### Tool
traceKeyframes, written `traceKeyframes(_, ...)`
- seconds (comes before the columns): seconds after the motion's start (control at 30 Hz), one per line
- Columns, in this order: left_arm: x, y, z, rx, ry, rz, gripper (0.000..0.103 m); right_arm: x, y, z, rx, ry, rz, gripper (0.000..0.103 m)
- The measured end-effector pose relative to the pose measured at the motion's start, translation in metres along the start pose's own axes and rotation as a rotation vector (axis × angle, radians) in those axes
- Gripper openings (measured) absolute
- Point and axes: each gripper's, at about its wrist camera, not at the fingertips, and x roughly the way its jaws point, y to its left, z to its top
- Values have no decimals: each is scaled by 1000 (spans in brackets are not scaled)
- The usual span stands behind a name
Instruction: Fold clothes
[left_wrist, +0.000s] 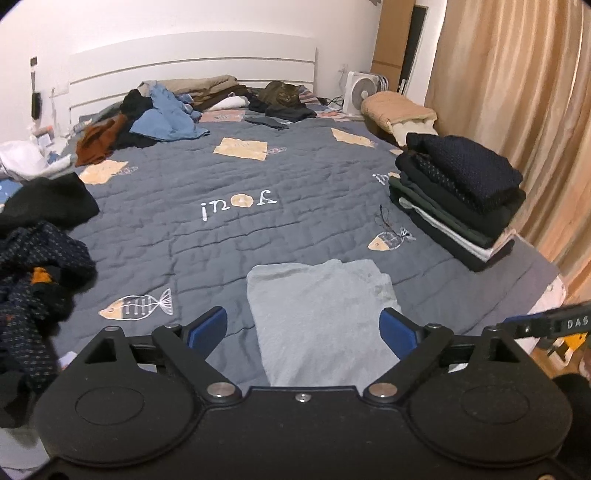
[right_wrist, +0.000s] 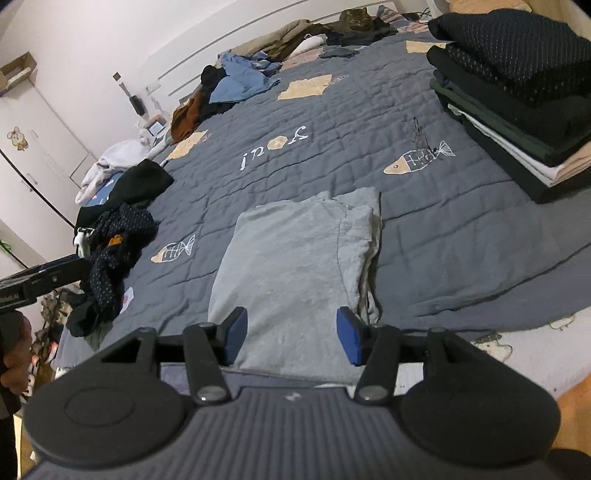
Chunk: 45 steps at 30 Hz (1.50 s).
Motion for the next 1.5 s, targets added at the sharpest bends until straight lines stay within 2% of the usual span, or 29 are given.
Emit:
traceKeyframes(0.27,-10,-3,-15,22,72,8,90,-9,17,-12,-12,38,-12,54)
traceKeyframes(0.47,-13,9,-30,-3,87,2,90,-9,22,-24,-12,45,-39,54)
traceKeyframes(0.83,-33,17,-28,-33,47,15,91,-31,25,-40,-14,36,-59,54)
traceKeyframes(1.5,-65,-24,-18,21,19,56,92,-66,22,-39,-17,-5,9,56)
